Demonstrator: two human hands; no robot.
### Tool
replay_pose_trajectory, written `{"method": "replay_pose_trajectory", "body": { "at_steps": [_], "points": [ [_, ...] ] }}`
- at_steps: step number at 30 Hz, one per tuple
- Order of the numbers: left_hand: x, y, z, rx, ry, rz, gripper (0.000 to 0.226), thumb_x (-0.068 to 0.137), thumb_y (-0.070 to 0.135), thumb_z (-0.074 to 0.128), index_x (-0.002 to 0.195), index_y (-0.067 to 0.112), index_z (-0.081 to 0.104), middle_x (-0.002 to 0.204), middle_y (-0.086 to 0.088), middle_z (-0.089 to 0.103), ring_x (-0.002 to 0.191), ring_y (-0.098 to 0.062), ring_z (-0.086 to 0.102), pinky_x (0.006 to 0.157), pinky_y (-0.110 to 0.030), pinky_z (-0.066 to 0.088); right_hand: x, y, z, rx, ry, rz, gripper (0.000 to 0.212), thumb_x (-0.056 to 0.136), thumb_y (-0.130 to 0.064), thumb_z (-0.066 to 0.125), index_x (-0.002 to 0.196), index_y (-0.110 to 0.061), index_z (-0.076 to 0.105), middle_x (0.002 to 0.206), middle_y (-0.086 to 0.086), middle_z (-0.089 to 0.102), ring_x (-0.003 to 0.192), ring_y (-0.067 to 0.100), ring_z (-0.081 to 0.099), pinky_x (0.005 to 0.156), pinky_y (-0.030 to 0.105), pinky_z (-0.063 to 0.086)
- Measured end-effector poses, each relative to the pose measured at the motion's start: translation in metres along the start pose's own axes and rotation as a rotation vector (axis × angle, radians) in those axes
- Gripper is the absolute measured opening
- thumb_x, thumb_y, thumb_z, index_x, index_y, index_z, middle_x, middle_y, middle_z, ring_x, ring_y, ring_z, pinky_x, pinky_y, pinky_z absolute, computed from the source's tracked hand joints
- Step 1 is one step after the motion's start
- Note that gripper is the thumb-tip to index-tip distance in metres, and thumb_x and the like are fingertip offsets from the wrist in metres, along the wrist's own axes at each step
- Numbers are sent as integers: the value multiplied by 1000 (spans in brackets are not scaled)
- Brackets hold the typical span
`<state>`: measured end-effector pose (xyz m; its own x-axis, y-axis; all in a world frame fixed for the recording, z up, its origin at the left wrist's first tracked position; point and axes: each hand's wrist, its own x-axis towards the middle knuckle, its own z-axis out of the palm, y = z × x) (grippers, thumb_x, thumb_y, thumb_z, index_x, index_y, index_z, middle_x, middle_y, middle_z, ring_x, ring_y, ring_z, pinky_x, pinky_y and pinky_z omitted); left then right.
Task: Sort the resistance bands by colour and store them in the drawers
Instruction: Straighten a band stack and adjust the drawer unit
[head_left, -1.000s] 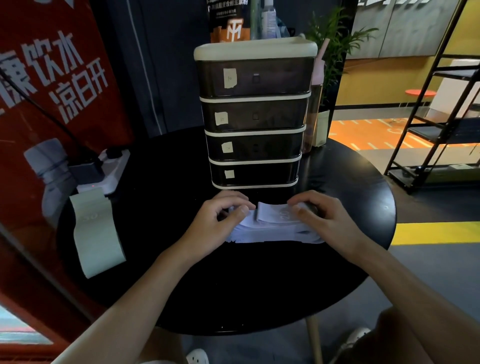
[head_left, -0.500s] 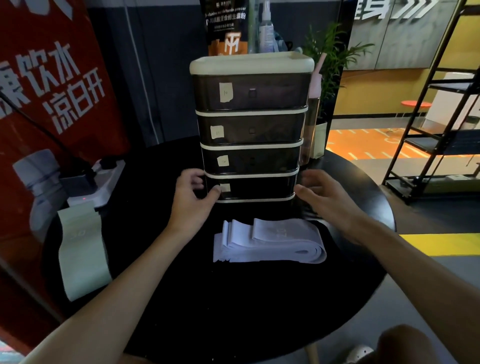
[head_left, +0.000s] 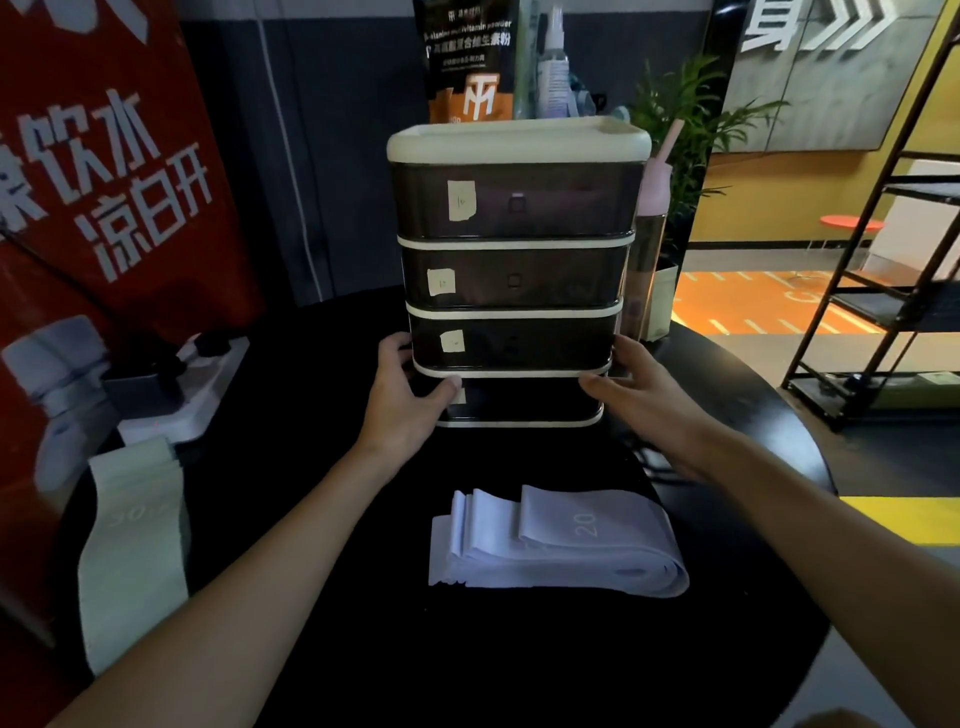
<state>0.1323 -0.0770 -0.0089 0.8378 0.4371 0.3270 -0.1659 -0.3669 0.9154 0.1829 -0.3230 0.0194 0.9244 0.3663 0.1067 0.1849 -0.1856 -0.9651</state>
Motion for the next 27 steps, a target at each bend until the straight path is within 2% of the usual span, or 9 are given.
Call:
{"method": "replay_pose_trajectory", "body": {
  "at_steps": [2,4,8,10,12,16,21,24,27],
  "points": [
    [5,0,-1,12,-6,1,69,85,15,77,141,20,37,119,11,53,111,-5,56,101,-30,47,5,-4,2,3,27,-13,59,96,-13,59,146,-24,30,102,-24,56,79,-10,64,63,7,49],
    [10,0,-2,34,-2,20,70,84,17,78,142,22,39,125,8,53,112,-2,55,103,-31,47,9,-6,3,13,51,-28,58,95,-11,60,145,-23,32,104,-20,56,84,-7,63,64,7,49],
    [10,1,-5,63,4,38,71,84,20,78,144,21,43,142,-3,48,126,-12,51,111,-38,44,9,-4,4,-6,46,-36,50,92,-7,62,130,-31,42,128,3,57,102,11,65,77,15,51],
    [7,3,-8,66,7,28,68,85,20,77,145,20,44,144,-2,46,128,-13,49,112,-38,43,6,-4,2,-17,46,-28,55,91,-10,64,137,-30,41,137,6,52,104,12,65,79,18,51],
    [2,4,-12,85,10,24,67,85,22,77,144,20,45,144,-2,45,129,-14,48,112,-37,42,1,-5,1,-15,50,-13,60,92,-11,63,144,-26,36,129,6,58,97,5,66,71,14,51],
    [-12,15,-18,83,15,36,59,86,18,76,138,16,49,134,0,53,120,-12,51,103,-26,42,-14,-9,0,-41,57,-33,55,93,-9,62,140,-26,39,103,-4,64,86,-1,63,59,6,47],
    [-36,31,-27,57,13,29,54,87,14,74,134,17,48,112,13,54,105,-6,56,88,-20,47,-36,-7,0,-44,40,-30,60,92,-9,63,142,-24,35,118,6,64,102,13,65,69,16,52],
    [-50,38,-31,57,4,28,55,88,16,73,135,19,46,110,18,51,100,1,55,80,-15,46,-50,-7,1,-38,39,-42,56,91,-6,63,137,-25,38,120,10,63,104,16,65,69,17,53],
    [-63,43,-34,52,4,31,56,89,16,73,136,20,44,111,17,50,100,2,54,80,-15,45,-61,-7,1,-33,36,-60,55,90,-5,64,134,-27,39,121,8,63,107,18,64,80,25,54]
  ]
}}
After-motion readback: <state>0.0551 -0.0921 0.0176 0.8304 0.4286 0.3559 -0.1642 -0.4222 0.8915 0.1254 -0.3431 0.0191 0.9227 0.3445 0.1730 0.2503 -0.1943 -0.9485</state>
